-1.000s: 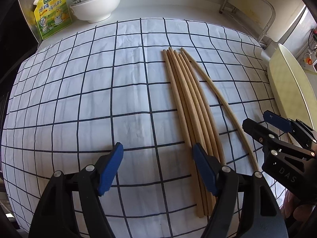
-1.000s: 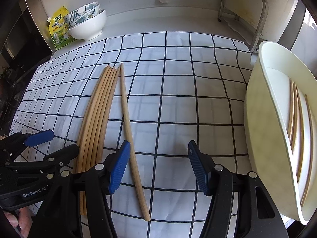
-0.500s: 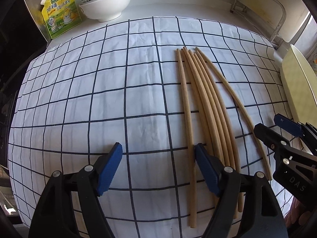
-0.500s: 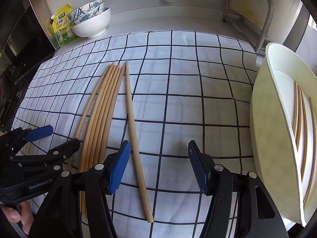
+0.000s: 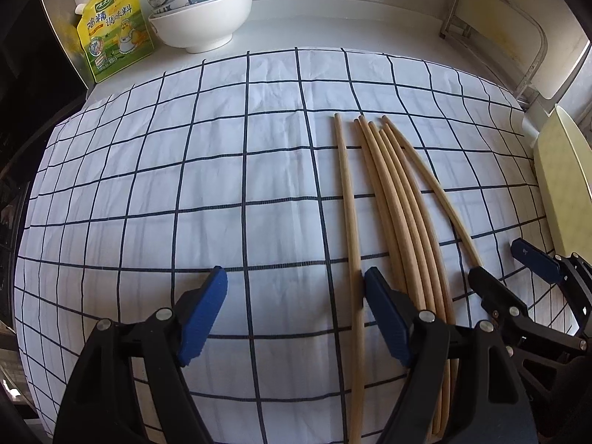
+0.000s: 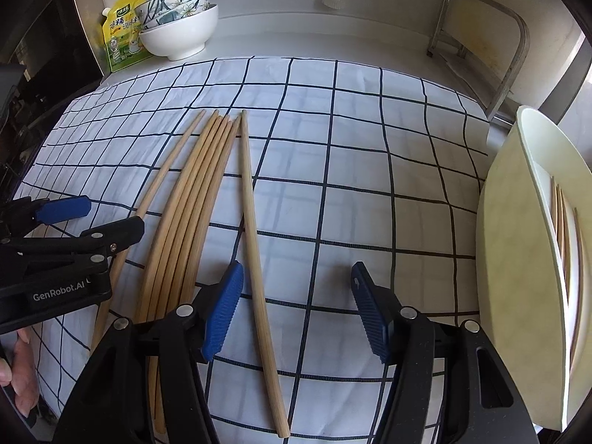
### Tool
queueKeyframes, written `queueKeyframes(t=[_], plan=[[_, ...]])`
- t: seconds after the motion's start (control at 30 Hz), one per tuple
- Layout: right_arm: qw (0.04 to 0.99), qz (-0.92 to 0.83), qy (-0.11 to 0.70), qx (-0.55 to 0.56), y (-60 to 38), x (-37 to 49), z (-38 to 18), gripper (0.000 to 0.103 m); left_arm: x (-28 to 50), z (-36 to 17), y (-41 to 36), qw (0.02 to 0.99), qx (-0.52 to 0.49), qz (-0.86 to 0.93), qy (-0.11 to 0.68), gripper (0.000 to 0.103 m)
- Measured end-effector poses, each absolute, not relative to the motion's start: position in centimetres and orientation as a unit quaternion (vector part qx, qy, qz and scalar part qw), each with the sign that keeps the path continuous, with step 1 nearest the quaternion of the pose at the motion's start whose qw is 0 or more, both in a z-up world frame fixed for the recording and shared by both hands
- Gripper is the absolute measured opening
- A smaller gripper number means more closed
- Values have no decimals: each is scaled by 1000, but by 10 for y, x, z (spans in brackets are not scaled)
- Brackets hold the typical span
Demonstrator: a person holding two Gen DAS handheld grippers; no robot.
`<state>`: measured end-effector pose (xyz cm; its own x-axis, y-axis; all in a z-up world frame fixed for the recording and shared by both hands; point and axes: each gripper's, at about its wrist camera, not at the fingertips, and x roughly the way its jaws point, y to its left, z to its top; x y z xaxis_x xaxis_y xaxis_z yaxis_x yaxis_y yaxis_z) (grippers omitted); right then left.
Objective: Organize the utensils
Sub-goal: 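Close the left tool on one chopstick while the right tool grasps another, then lift and carry both held chopsticks over the white basin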
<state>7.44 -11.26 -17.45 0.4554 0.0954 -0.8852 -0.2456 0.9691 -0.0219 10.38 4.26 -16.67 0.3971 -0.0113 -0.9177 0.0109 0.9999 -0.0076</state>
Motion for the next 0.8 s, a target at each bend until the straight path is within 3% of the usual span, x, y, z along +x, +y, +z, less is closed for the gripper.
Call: queueKeyframes(t=[0.1,0.23,0.3,0.37,0.8], plan=[[850,115,508,-78,-108,73,-174,42,105,-163,36,839,7,-17,544,56],[847,135,506,-93,-99,72,-173,22,101,-160,29,838,14,-34,544,23],[843,144,508,-99,-96,72,-173,7,99,-159,28,837,16,-37,546,16],[841,149,512,-94,-95,73,-172,6,99,-159,30,835,12,-41,549,8],[852,148,502,10,-114,62,-121,6,84,-127,37,830,5,-79,551,8]])
